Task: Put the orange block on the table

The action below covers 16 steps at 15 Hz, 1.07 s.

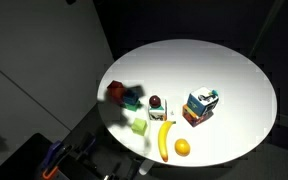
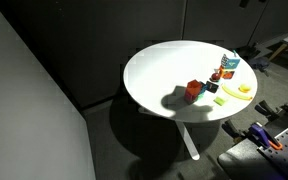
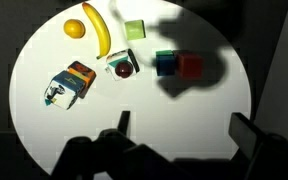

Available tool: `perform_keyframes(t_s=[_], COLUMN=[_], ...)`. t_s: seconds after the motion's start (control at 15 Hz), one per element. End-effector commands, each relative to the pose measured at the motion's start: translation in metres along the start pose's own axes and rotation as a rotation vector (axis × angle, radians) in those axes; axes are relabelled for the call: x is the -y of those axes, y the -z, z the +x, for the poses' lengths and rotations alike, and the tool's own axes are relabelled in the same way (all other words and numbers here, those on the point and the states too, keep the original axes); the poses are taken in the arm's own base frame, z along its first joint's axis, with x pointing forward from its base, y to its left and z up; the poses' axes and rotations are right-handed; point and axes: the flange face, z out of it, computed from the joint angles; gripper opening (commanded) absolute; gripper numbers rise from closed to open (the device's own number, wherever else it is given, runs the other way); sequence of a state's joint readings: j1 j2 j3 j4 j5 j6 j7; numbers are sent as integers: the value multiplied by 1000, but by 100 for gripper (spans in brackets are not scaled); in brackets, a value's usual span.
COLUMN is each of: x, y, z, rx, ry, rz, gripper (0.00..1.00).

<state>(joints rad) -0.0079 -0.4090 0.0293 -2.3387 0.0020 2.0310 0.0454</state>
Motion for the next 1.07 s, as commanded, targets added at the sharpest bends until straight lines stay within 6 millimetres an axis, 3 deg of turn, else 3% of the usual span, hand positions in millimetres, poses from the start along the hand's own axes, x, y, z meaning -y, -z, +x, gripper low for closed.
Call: perform_keyframes(t_s=[0.0,0.27,0.47,1.0], x=[4,5,6,6], y=[-10,-24,-31,-31], z=[16,21,13,13], rx=[35,70,71,71], ry=[36,55,37,37], rz=[70,82,58,58], gripper=[100,100,100,100])
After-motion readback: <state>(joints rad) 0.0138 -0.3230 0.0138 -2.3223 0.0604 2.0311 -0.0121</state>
